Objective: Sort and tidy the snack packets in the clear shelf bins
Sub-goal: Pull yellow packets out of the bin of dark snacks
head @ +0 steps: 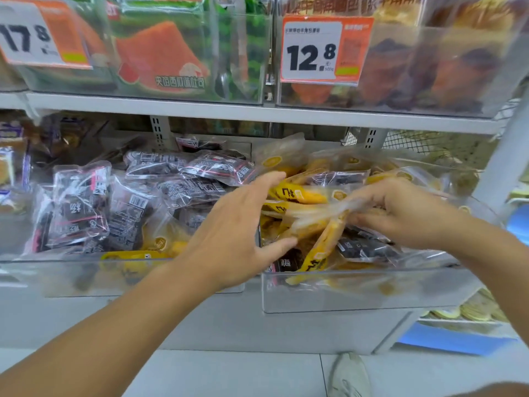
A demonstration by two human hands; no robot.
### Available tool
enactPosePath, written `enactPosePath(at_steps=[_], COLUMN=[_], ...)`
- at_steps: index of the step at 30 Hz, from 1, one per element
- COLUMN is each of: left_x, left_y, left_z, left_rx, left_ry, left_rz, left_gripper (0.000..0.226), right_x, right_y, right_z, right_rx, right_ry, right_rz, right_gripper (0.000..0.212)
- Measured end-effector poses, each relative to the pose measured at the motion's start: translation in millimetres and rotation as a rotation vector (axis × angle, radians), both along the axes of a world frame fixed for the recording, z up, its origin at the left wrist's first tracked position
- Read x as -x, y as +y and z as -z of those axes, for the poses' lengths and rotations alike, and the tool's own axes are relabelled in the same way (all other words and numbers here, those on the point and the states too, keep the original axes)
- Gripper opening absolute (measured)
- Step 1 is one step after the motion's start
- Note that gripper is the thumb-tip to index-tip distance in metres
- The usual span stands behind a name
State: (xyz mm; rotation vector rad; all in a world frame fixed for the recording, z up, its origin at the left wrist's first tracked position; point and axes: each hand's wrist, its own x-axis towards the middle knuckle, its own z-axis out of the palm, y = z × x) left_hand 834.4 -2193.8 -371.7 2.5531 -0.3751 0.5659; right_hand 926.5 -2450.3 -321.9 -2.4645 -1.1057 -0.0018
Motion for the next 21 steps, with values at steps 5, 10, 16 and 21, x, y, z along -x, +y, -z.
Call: enactPosePath(at_steps=[5, 10, 16, 21], left_x=[-16, -20, 10, 22], left_y=[-17, -19, 14, 25], left_z=[8, -1, -15, 0], left_rx=[-0.142, -0.014, -0.012, -0.148], left_ry=[-0.176, -0.038, -0.034, 0.076], left_rz=[-0.070, -0.116, 0.009, 0.073], left_gripper=[0.010, 0.018, 0.040, 0.044], right_x=[33, 45, 13, 14], right_y=[9, 39, 30, 68], right_z=[-6, -2, 12, 16], right_rx=[-0.111, 0.367, 0.208, 0.085], right_ry=[-0.370, -0.307, -0.428, -0.623], right_rz=[0.009, 0.060, 0.275, 0.423], right_gripper=[0.066, 0.049, 0.038, 0.058])
